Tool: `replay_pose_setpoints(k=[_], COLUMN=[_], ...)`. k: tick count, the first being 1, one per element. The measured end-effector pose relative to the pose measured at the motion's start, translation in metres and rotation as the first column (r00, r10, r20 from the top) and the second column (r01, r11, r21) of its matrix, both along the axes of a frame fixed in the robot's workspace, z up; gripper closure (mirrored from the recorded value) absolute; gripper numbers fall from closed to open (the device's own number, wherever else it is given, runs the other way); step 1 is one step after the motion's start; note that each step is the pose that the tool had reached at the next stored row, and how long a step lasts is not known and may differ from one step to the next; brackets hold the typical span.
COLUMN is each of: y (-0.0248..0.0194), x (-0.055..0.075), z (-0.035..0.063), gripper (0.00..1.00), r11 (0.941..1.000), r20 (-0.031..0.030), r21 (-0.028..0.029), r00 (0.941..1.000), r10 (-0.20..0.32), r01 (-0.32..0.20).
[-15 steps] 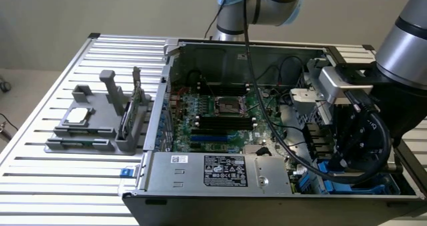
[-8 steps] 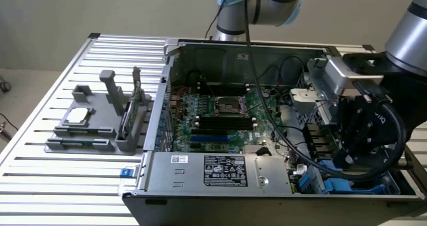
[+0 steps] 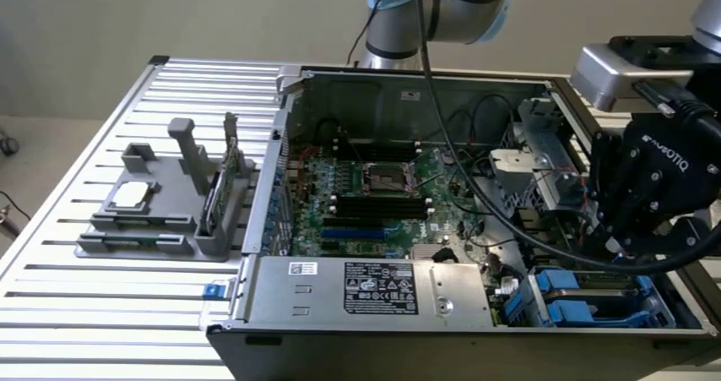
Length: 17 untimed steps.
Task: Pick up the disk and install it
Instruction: 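Insert the disk into the insertion slot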
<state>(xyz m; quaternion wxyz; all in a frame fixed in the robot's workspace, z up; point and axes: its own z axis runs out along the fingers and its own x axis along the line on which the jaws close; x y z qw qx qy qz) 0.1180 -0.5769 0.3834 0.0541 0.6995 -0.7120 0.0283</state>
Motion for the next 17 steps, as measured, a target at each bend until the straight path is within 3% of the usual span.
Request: replay_pose_setpoints(k=[3,8,17], y=[0.0,0.0001,0.0005], x=[0.003,0.02,0.028], z=[0.0013,-0.0002,-0.0163], gripper=[0.89,0.89,0.89], r11=[1.0,0.9999,0.9987], r20=[-0.0004,-0.0014,-0.0015], r21=[0.0004,0.0004,0.0003], r00=[1.0,0.9999,0.9987], r10=[0.005,0.016,0.051], r01=[-0.005,-0.016,-0.051])
